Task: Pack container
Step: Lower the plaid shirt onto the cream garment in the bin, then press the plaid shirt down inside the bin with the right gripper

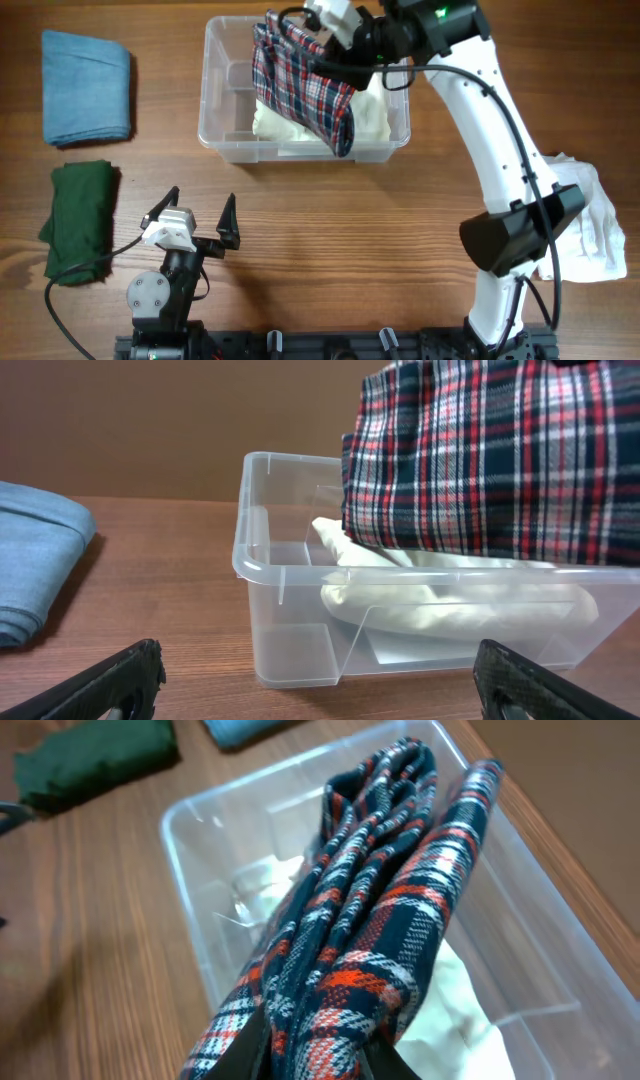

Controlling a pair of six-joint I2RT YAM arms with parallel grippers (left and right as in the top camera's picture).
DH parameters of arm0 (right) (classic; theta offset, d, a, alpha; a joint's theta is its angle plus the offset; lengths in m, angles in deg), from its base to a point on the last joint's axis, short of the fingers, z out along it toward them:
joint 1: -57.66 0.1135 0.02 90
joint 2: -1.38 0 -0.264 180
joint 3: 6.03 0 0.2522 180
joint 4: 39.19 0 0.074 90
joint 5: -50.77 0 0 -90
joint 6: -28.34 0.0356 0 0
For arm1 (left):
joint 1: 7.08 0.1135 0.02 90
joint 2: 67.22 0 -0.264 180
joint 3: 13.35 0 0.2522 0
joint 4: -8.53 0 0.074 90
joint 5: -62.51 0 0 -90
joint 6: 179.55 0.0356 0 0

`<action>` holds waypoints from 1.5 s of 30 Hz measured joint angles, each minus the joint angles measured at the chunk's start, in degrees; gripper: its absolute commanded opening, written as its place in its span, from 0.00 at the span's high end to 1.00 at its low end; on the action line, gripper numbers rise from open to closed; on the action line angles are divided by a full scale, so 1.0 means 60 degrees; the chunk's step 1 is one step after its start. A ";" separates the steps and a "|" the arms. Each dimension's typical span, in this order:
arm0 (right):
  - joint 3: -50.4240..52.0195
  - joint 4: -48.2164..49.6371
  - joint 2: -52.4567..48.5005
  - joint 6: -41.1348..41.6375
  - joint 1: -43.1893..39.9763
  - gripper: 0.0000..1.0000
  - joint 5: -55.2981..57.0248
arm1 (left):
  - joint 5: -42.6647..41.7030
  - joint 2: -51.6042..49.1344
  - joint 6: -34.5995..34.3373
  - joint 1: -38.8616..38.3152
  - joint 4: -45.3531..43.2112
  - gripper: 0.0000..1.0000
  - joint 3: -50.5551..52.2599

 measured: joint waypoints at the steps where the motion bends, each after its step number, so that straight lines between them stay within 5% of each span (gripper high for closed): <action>1: 0.0000 0.0000 -0.0113 0.0000 -0.0091 0.96 0.0007 | 0.0000 0.0000 0.0000 0.0000 0.0000 0.00 0.0000; 28: 0.0000 0.0656 -0.1858 -0.0015 -0.1359 0.94 0.1610 | 0.0000 0.0000 0.0000 0.0000 0.0000 0.00 0.0000; 29: 0.0000 0.0710 -0.1858 -0.0033 -0.1377 0.91 0.1672 | 0.0000 0.0000 0.0000 0.0000 0.0000 0.00 0.0000; 31: 0.0000 0.0874 -0.1858 -0.0058 -0.1395 0.49 0.1814 | 0.0000 0.0000 0.0000 0.0000 0.0000 0.00 0.0000; 32: 0.0000 0.0918 -0.1858 -0.0040 -0.1395 0.20 0.1832 | 0.0000 0.0000 0.0000 0.0000 0.0000 0.00 0.0000; 33: 0.0000 0.0994 -0.1861 -0.0095 -0.1395 0.10 0.1902 | 0.0000 0.0000 0.0000 0.0000 0.0000 0.00 0.0000; 37: -0.0004 0.1206 -0.1858 -0.0142 -0.1432 0.01 0.2018 | 0.0000 0.0000 0.0000 0.0000 0.0000 0.00 0.0000; 45: -0.0004 0.1406 -0.1858 -0.0175 -0.1439 0.00 0.1989 | 0.0000 0.0000 0.0000 0.0000 0.0000 0.00 0.0000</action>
